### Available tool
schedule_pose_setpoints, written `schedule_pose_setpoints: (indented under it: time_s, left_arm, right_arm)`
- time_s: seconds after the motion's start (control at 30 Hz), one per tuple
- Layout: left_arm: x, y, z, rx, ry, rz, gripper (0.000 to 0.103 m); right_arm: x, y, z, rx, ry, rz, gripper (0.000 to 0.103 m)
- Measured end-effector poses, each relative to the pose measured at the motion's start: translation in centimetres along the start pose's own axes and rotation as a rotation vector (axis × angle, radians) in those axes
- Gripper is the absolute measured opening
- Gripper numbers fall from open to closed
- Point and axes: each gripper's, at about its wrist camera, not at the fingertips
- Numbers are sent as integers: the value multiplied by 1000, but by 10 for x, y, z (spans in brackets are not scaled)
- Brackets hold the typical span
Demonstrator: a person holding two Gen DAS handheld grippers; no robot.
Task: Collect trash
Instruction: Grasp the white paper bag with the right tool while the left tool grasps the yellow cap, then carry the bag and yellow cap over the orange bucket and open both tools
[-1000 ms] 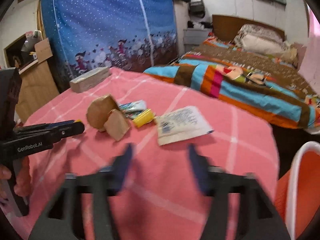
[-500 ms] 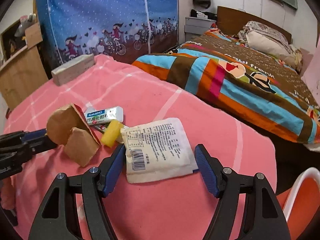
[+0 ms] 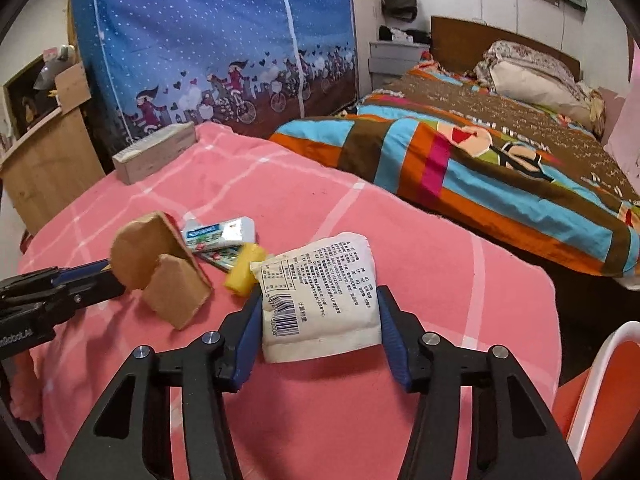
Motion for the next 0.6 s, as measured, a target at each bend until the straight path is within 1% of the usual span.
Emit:
schedule_pose_setpoints:
  time_s: [0.03,0.13,0.23,0.33,0.4,0.43,0.47,0.6]
  left_arm:
    - [0,3,2,1,-7,16,35]
    - [-3,15,9,10,-41,78,35]
    - [-5,28,18,16,-79,156,35]
    - [-8,43,30,16,-118,240,35]
    - [-9,52,38,8,-140,293,35]
    - [-10,58,44,0,-153,322,35]
    - [-11,62,48,-6,-164,343,35]
    - [-11,78,73,-40,-219,426,36]
  right_arm:
    - [-1,3,-1,-2,4,13,51]
    - [-7,21,-4,-24,4,101,51]
    - [-18,50,-6,-44,-16,227,52]
    - [-27,71,-6,-42,-39,315,52]
    - [-33,88,-7,-45,-50,389,52]
    - [-34,94,-7,-46,-50,413,52]
    - [-36,104,-7,-51,-47,458,52]
    - [-42,129,-3,-82,-53,569,52]
Point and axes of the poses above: each gripper's, at about its wrist camera, not at the fingertips, and y roughly against the way its jaws point, z to its right, x to its top, and after that the axes turned 5 degrees about -z, right-handed
